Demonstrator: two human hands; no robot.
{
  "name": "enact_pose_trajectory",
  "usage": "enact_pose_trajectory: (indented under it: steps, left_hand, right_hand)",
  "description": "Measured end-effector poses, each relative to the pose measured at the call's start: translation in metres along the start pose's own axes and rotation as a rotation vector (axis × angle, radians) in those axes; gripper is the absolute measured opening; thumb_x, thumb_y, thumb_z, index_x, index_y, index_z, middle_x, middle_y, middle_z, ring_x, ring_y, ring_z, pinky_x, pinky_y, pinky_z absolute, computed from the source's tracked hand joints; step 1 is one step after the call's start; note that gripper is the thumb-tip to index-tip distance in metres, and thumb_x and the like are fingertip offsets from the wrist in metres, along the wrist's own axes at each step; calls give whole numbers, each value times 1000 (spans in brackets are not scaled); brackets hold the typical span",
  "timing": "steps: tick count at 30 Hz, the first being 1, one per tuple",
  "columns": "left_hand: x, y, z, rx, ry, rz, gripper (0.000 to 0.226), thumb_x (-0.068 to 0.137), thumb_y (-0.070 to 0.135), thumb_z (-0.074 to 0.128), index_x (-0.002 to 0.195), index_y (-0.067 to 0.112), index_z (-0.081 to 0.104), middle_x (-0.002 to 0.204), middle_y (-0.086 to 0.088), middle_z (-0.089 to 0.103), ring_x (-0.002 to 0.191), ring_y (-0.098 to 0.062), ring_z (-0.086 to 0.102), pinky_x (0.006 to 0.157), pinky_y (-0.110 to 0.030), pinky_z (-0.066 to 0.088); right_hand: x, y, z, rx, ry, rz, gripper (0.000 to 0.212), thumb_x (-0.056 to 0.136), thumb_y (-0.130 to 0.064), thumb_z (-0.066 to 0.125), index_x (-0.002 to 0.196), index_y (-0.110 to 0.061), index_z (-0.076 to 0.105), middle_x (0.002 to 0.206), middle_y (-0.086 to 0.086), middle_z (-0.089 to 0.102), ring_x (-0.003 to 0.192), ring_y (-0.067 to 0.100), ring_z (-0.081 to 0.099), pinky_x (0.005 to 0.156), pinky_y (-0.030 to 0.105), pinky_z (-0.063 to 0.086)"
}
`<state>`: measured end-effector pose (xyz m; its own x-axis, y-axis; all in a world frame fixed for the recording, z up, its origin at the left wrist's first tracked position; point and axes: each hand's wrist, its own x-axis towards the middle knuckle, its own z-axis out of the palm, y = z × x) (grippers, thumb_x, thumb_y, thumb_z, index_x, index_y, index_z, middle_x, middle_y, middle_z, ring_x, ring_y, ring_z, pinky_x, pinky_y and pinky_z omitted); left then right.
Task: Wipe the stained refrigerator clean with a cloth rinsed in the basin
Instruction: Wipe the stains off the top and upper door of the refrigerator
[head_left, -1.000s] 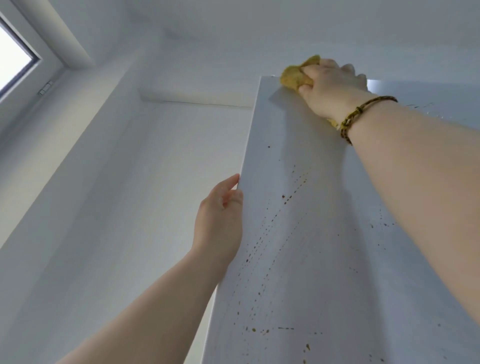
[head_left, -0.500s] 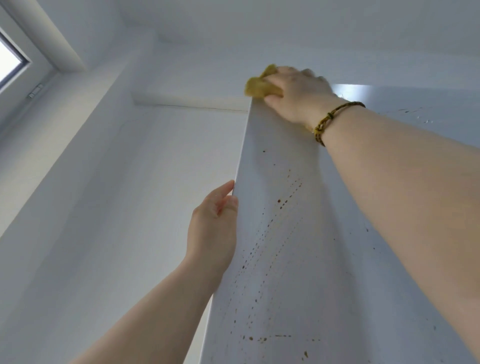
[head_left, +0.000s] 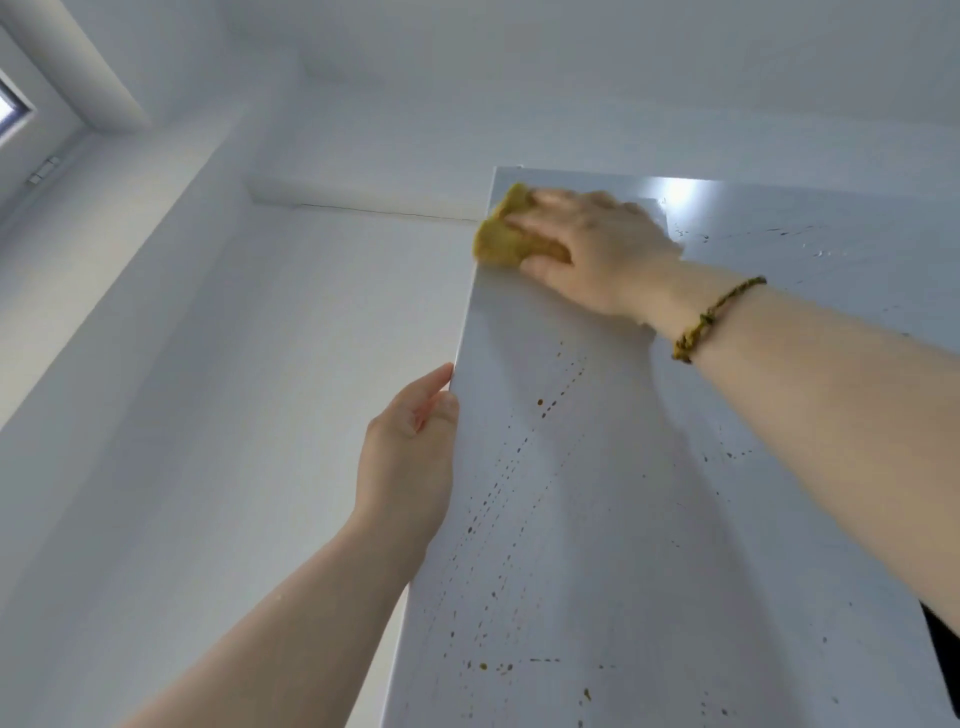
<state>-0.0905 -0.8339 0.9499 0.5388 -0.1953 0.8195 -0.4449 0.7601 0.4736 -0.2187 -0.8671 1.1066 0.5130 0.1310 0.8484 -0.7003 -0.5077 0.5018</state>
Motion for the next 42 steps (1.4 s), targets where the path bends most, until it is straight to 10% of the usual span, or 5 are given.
enact_pose_trajectory:
  steps: [10,19,25,36,42]
  left_hand:
    - [3,-1,-4,22,13,19,29,93,23,45,118,33,55,92,17,61,81,0,55,65,-14,41]
    - [-1,-1,-5,126,20,100,28,96,25,38,112,34,57,91,21,58,79,-3,52,63,-10,35]
    - [-9,7,8,572,141,435,55,83,48,33,130,23,47,141,0,37,130,-19,28,107,-30,15]
    - [-56,31,116,899,-95,742,77,70,62,7,134,33,38,145,14,31,121,5,11,103,-13,-15]
    - [-65,37,143,1060,-22,640,69,76,59,9,140,36,22,151,16,16,135,1,7,104,-16,-15]
  right_hand:
    - [-51,-36,17,-48,51,-313,59,84,-56,30,138,-32,39,150,-2,29,133,23,31,106,44,23]
    - [-40,10,5,-25,8,270,53,95,-48,28,145,-31,19,156,-4,4,139,26,13,110,41,12]
    - [-59,14,2,-85,-53,-106,48,98,-33,30,145,-32,19,155,-8,6,140,17,13,111,35,13]
    - [-73,175,-33,-31,190,652,42,98,-26,26,134,-9,38,145,12,31,126,35,32,102,43,25]
    - [-72,130,-17,39,69,77,42,96,-23,28,137,-21,36,154,1,16,136,29,22,109,40,17]
